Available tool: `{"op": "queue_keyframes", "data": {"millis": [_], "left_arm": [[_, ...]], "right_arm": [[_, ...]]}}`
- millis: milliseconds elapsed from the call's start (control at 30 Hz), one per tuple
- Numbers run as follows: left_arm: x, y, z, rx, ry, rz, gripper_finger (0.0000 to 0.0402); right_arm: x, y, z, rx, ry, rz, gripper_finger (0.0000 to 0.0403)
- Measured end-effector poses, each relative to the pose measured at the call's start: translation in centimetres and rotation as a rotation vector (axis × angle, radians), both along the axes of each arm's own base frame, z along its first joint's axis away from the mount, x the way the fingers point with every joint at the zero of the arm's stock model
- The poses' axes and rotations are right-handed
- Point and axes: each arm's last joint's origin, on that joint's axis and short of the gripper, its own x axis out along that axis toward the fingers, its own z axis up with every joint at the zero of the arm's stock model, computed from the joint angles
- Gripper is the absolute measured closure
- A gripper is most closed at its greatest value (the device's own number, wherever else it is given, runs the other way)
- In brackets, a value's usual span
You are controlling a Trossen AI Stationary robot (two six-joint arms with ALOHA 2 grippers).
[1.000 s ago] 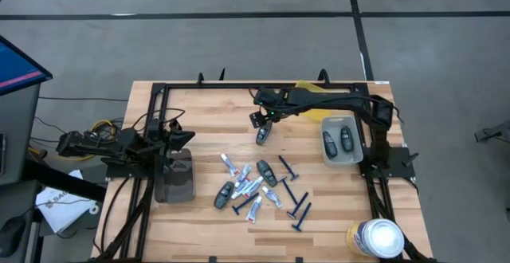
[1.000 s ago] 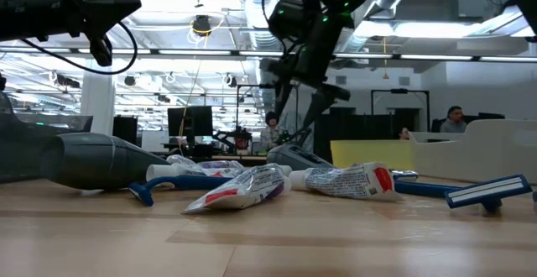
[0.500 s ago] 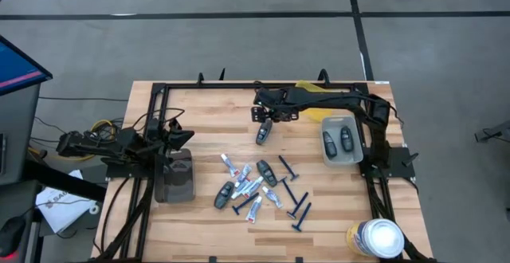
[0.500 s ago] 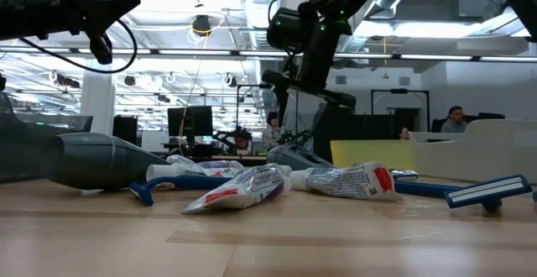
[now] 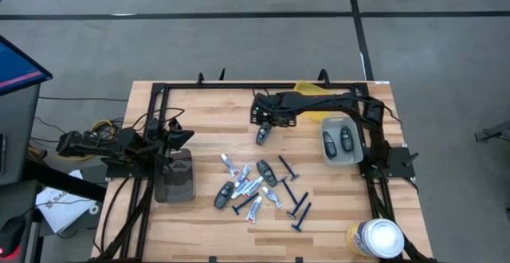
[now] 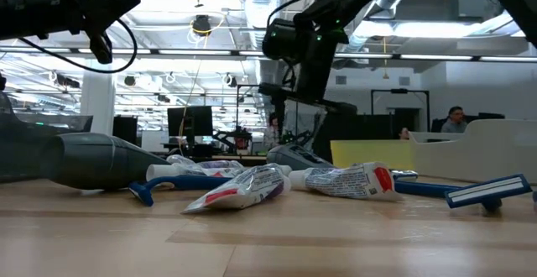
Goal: Pick & Place Travel size toiletries
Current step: Put the gray deodorant bottle into the white bin
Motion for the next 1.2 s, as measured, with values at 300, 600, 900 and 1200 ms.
{"op": "queue_keyframes", "data": {"millis": [300, 600, 900, 1200], "left_arm": [[0.2, 0.0, -0.1, 0.005, 0.018, -0.009, 0.0394], [0.4, -0.1, -0.2, 0.008, 0.030, -0.020, 0.0394], [0.4, -0.1, -0.2, 0.008, 0.030, -0.021, 0.0394], [0.4, -0.1, -0.2, 0.009, 0.029, -0.019, 0.0394]], "right_arm": [[1.7, 0.3, -3.7, 0.101, -0.031, 0.039, 0.0106], [2.1, 1.4, -4.2, 0.149, -0.022, 0.078, 0.0117], [1.9, 1.4, -4.3, 0.172, -0.009, 0.083, 0.0208], [1.7, 1.5, -4.0, 0.169, 0.000, 0.160, 0.0207]]}}
